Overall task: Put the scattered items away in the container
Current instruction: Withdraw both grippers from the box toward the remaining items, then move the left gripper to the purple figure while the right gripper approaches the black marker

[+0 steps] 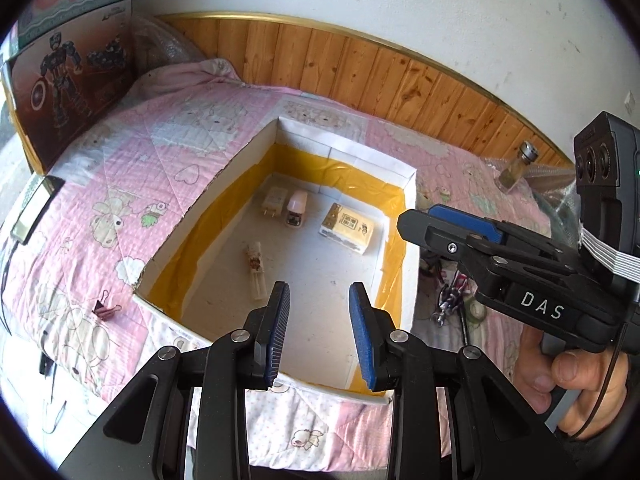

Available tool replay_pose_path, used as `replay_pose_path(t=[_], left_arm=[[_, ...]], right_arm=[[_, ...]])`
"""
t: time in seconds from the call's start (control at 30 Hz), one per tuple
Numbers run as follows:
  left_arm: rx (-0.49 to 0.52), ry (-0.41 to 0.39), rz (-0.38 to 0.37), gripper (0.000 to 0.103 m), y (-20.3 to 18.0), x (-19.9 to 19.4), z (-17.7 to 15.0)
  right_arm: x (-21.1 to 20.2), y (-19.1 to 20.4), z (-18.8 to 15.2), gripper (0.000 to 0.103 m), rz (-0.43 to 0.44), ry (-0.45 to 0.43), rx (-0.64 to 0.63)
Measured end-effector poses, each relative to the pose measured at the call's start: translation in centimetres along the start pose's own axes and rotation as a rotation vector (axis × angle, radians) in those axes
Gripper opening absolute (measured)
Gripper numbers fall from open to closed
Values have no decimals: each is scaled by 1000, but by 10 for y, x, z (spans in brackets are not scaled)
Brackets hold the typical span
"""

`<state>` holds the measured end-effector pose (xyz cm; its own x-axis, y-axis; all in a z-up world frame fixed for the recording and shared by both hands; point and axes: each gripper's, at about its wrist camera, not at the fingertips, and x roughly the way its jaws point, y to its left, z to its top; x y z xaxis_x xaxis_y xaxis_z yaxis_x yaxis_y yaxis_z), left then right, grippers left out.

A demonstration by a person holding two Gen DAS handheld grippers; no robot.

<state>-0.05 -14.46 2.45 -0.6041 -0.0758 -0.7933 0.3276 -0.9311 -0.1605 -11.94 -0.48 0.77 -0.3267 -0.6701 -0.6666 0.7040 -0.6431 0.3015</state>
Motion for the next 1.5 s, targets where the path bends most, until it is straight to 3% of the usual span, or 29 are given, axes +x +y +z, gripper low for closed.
replay_pose_path(t=[0.37,0.67,0.87,1.13,1.33,1.5], left_arm=[[48,-36,-43,34,-25,-16,-27],[147,-60,-94,34,-56,-22,-48],[200,-9,-145,35,-87,-7,-59],[240,116,-224,47,-126,32,-71],[277,192,-237,47,-152,69,-77],[259,234,-248,47,-165,103,-68]], right_arm=[[-38,-1,-36,49,46,-106,45],[-63,-14,-75,49,23,-161,108],[-74,-37,-113,49,-17,-155,189],[-95,-102,-161,49,-131,-163,364],[-89,-148,-192,49,-196,-112,492],[-78,-168,-200,42,-208,-77,515]])
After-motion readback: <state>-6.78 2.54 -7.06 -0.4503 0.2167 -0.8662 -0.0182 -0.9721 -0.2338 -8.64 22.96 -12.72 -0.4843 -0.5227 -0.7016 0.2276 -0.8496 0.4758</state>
